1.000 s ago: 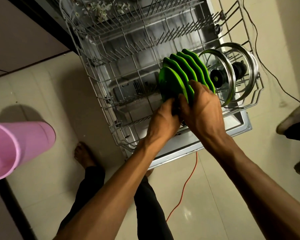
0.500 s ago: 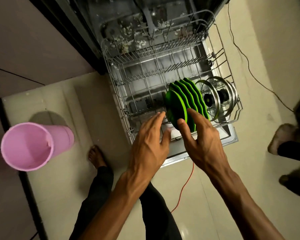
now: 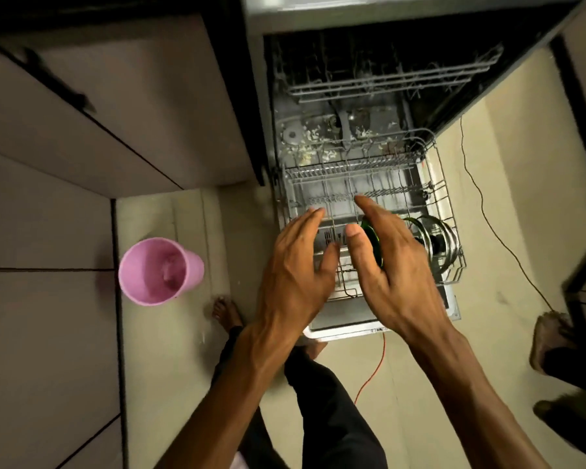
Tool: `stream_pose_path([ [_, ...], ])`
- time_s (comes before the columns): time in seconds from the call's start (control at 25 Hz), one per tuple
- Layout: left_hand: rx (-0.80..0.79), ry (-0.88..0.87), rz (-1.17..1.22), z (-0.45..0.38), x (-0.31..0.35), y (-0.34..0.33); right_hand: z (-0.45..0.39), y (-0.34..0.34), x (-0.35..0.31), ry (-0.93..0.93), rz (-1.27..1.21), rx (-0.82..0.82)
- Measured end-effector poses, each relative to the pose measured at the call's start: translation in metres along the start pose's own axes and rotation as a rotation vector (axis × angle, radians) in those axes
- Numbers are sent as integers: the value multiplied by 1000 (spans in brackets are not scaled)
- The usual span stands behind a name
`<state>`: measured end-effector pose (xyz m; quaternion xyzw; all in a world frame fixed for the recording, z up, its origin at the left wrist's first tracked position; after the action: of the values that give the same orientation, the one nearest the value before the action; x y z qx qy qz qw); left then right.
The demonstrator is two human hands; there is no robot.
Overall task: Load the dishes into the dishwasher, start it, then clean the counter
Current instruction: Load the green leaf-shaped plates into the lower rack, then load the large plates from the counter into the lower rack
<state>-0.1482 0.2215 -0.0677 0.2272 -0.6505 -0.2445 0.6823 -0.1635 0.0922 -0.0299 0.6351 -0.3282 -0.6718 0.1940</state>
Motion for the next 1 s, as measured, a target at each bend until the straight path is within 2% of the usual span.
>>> stream_pose_path([
  [0.4, 170, -56, -61, -6, 26, 186, -8, -11, -168, 212, -21, -51],
  [1.0, 433, 72, 8, -44, -50, 387, -43, -118, -364, 434, -54, -162],
])
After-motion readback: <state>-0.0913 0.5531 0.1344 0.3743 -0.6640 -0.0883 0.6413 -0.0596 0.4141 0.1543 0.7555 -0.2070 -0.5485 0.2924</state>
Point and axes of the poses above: each hand's wrist, its own z-axis away from the middle knuckle, its own y-axis out of the back of the hand, x = y × z, the point moved 6 cm from there along -z, towards the middle knuckle, and after that the axes turned 11 degrees about x, right-handed, at the moved point
